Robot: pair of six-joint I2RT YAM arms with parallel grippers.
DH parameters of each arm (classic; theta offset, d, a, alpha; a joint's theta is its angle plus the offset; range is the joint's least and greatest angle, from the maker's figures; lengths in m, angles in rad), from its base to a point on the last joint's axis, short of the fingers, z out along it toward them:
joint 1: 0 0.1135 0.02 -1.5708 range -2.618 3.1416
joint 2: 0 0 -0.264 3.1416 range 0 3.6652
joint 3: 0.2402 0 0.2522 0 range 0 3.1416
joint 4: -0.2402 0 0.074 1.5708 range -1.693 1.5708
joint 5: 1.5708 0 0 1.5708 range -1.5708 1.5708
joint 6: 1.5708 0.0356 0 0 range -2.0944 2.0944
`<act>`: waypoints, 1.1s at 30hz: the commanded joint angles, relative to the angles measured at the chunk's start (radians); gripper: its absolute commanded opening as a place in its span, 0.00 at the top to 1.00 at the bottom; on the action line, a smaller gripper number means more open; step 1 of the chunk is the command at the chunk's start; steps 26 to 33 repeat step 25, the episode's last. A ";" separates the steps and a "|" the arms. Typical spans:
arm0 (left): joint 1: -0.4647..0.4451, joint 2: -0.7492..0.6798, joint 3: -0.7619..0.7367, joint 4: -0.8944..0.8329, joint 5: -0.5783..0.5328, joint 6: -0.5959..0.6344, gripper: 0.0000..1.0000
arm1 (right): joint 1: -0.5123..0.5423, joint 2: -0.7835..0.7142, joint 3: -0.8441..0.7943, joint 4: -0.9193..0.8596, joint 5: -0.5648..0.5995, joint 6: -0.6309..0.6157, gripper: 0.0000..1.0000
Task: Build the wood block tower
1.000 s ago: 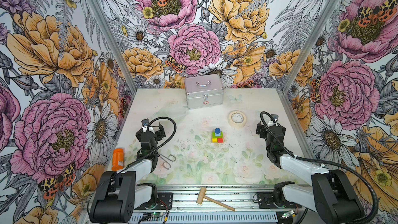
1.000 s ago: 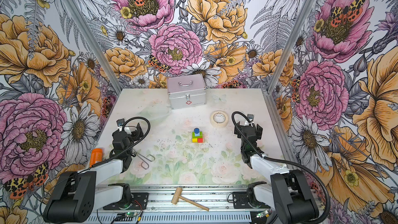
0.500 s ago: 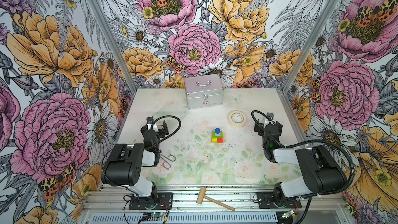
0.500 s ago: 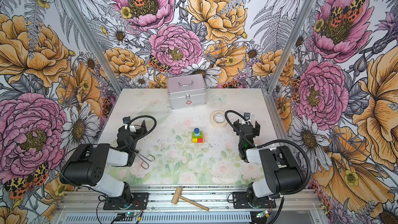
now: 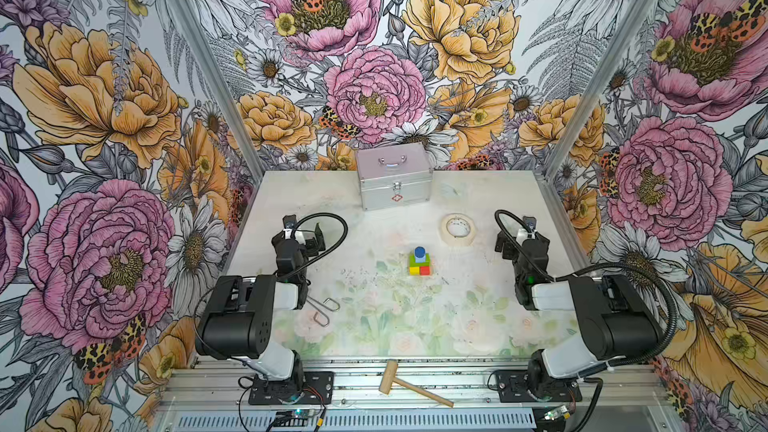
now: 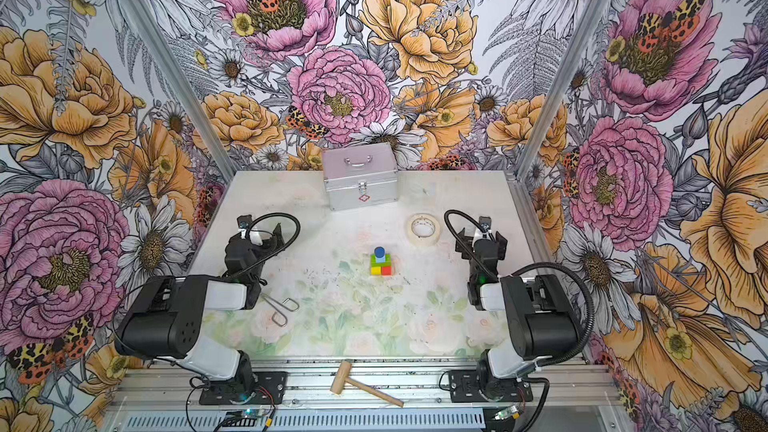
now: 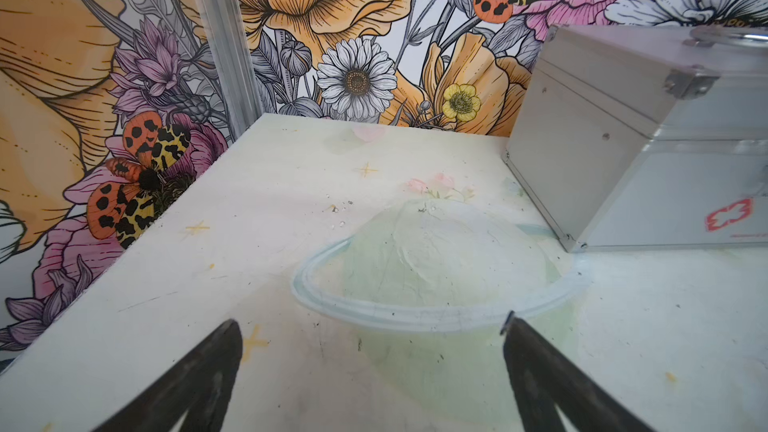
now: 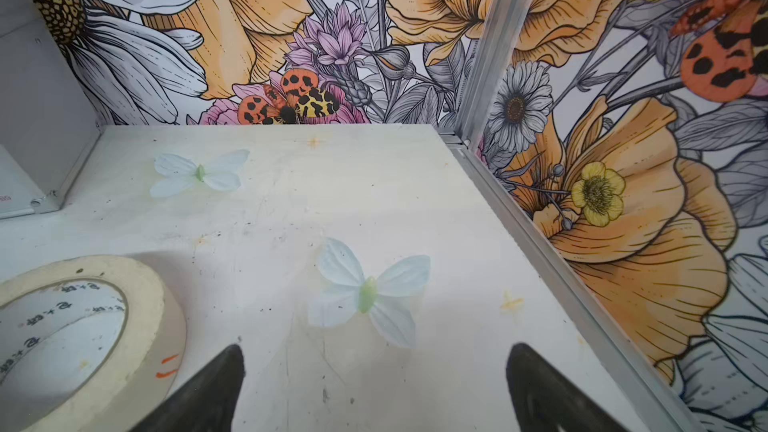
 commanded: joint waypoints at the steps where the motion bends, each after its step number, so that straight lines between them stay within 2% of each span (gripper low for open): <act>1: 0.008 -0.009 0.006 -0.005 0.025 0.000 0.01 | -0.011 -0.002 0.020 -0.016 -0.036 0.032 0.00; 33: 0.008 -0.009 0.006 -0.004 0.026 -0.001 0.01 | -0.012 -0.002 0.018 -0.016 -0.038 0.032 0.00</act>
